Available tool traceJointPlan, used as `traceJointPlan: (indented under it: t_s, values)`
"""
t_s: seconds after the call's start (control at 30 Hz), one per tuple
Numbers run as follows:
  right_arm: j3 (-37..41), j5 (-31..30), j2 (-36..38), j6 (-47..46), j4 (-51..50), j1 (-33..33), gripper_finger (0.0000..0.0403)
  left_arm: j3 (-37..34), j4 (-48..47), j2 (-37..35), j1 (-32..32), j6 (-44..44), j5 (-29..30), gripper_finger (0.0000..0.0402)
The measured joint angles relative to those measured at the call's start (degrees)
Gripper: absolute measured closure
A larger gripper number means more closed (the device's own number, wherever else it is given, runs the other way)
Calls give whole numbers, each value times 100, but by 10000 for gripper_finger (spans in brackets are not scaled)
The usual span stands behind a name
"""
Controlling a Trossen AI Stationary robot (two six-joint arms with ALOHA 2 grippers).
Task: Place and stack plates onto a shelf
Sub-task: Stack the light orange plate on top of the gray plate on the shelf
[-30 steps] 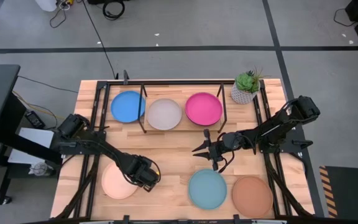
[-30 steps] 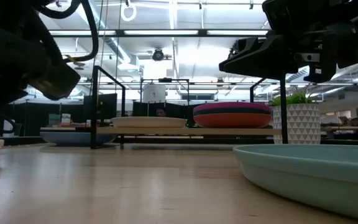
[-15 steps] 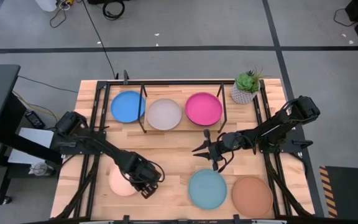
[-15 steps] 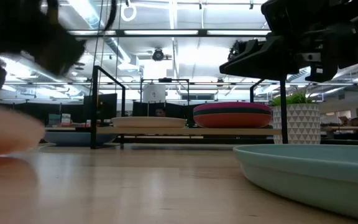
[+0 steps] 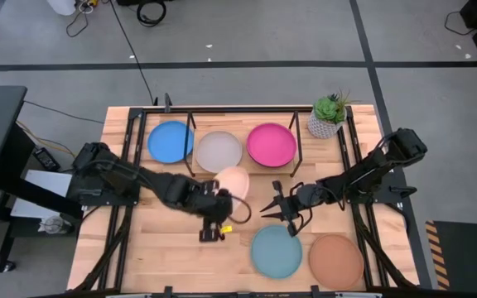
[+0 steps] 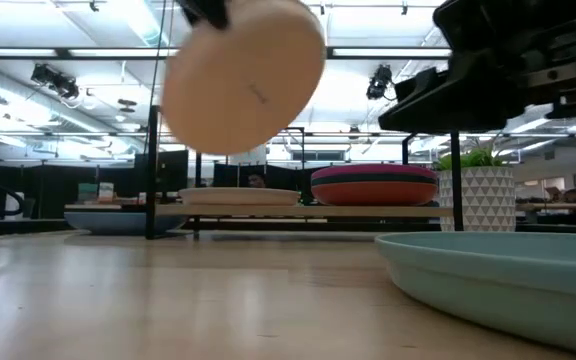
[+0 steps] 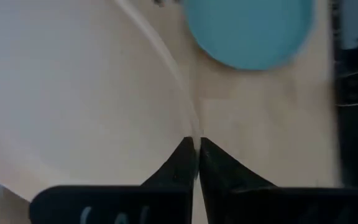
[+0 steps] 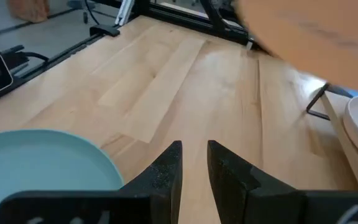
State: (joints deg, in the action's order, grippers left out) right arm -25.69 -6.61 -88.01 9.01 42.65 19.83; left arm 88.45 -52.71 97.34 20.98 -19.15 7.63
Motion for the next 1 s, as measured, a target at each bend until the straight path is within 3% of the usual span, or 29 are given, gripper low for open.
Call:
traceJointPlan:
  t_s: [0.27,0.47,0.7,1.0]
  values:
    - [17,-975,0,-276,-133,563,322,21,-734,183,-987,1504,490,387]
    - [46,-1413,0,-489,-162,850,322,4,-898,504,-1693,2248,503,387]
    - [48,-1874,0,-706,-277,1171,322,-544,-938,601,-2177,2630,478,386]
    - [46,-2132,0,-949,-283,1375,322,-641,-393,601,-2344,2693,506,351]
